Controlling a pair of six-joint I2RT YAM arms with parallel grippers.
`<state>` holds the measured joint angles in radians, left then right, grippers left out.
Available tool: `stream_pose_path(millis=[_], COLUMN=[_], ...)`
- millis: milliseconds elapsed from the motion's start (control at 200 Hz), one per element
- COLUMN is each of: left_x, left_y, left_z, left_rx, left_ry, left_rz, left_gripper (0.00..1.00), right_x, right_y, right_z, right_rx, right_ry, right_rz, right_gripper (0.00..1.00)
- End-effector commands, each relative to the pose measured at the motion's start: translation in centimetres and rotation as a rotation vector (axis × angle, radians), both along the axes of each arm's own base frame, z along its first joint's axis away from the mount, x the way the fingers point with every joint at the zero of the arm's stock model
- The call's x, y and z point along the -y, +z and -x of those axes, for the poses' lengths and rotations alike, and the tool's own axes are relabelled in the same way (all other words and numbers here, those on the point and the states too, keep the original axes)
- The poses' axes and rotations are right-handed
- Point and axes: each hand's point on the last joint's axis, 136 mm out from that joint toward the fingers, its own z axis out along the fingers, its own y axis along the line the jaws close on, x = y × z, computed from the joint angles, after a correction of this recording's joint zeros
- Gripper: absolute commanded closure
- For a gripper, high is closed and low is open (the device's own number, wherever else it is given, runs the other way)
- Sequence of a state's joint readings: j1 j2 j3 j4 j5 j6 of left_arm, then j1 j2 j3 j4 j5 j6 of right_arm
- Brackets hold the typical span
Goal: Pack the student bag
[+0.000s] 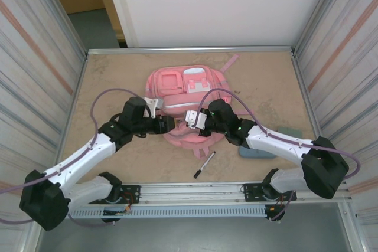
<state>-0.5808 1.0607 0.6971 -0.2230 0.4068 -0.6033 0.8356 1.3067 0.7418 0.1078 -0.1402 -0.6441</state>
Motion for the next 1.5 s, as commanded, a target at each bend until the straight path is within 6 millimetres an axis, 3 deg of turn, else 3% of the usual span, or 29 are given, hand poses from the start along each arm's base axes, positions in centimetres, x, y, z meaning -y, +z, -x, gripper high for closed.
stream_pose_path(millis=[0,266,341,461,606,792,1002,1082,1138,1293,1388,1468,1498], left_x=[0.4,3.3,4.0,5.5,4.9,1.7,-6.9,-9.2,-9.8,-8.7,-5.4,-2.1,-1.2], left_y=[-1.4,-2.6,-2.6,-1.5,-1.8,-2.0,-4.4,-5.4,-5.7,-5.5,-3.3,-0.7,0.0], left_z=[-0.2,-0.2,-0.2,0.4,0.6,-0.1,-2.1,-2.4,-2.5,-2.5,-2.4,-1.3,-0.7], left_rx=[-0.014,-0.061,-0.058,-0.064,-0.051,-0.048,-0.083,-0.094,-0.098,-0.093,-0.045,-0.002,0.017], left_ry=[0.0,-0.051,-0.075,-0.157,-0.171,-0.089,0.176,0.235,0.233,0.152,0.032,-0.101,-0.141], left_rz=[-0.047,-0.064,-0.034,0.042,-0.007,-0.073,-0.252,-0.284,-0.286,-0.26,-0.073,0.09,0.106], left_gripper=[0.6,0.61,0.72,0.81,0.93,1.0,1.0,1.0,1.0,1.0,1.0,0.69,0.62], right_x=[-0.9,-0.8,-0.8,-0.6,-0.3,0.6,1.3,1.6,1.8,1.9,1.8,1.7,1.6], right_y=[3.2,3.6,3.5,3.2,3.0,3.4,3.2,3.0,2.9,2.8,2.8,2.8,2.8], right_z=[-0.3,-0.2,0.1,-0.1,-0.2,-0.6,-0.5,-0.4,-0.3,-0.1,-0.2,-0.3,-0.3], right_rx=[0.034,0.027,0.017,0.01,0.005,-0.009,0.017,0.043,0.062,0.079,0.076,0.061,0.049], right_ry=[0.012,0.002,0.01,-0.011,-0.021,-0.046,-0.042,-0.036,-0.033,-0.016,-0.016,-0.015,-0.012], right_rz=[-0.117,-0.149,-0.157,-0.155,-0.152,-0.182,-0.167,-0.138,-0.118,-0.12,-0.13,-0.142,-0.149], right_gripper=[1.0,1.0,1.0,1.0,1.0,1.0,1.0,1.0,1.0,1.0,1.0,1.0,1.0])
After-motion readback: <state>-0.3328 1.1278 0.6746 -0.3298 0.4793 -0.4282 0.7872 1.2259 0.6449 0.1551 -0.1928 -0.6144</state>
